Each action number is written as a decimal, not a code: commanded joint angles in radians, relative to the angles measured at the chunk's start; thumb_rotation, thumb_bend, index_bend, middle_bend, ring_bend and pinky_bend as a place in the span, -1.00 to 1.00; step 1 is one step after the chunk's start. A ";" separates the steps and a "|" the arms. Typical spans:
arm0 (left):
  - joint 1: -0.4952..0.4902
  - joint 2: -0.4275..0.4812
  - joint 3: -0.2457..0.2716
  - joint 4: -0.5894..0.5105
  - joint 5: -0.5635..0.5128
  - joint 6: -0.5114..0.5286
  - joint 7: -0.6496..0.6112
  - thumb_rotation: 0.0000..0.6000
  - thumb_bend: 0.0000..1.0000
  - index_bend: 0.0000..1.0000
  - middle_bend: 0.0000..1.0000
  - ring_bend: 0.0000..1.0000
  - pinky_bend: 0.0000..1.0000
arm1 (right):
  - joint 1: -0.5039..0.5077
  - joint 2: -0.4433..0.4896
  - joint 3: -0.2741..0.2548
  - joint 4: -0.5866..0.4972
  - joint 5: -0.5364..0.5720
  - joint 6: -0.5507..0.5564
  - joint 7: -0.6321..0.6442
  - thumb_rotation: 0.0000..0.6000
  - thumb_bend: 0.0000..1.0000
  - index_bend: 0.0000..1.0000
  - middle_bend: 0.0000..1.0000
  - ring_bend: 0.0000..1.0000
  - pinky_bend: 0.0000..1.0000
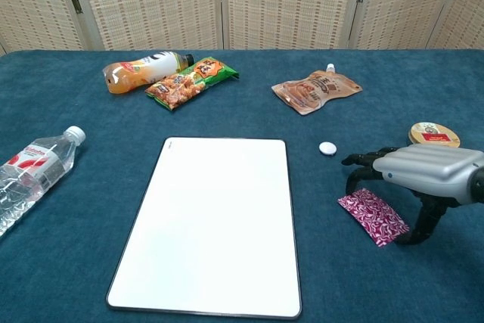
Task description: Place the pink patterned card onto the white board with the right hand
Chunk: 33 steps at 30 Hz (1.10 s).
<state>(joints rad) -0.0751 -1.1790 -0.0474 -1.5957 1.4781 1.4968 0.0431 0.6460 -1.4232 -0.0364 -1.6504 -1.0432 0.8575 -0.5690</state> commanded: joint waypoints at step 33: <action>0.027 0.034 0.008 -0.023 0.013 0.040 -0.008 1.00 -0.42 -0.62 -0.89 -0.73 -1.00 | 0.317 -0.211 0.185 0.085 0.247 -0.058 -0.155 1.00 -0.51 -0.50 -0.98 -1.00 -1.00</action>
<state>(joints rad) -0.0475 -1.1454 -0.0394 -1.6188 1.4911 1.5365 0.0354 0.9479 -1.6205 0.1443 -1.5793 -0.8100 0.8034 -0.7128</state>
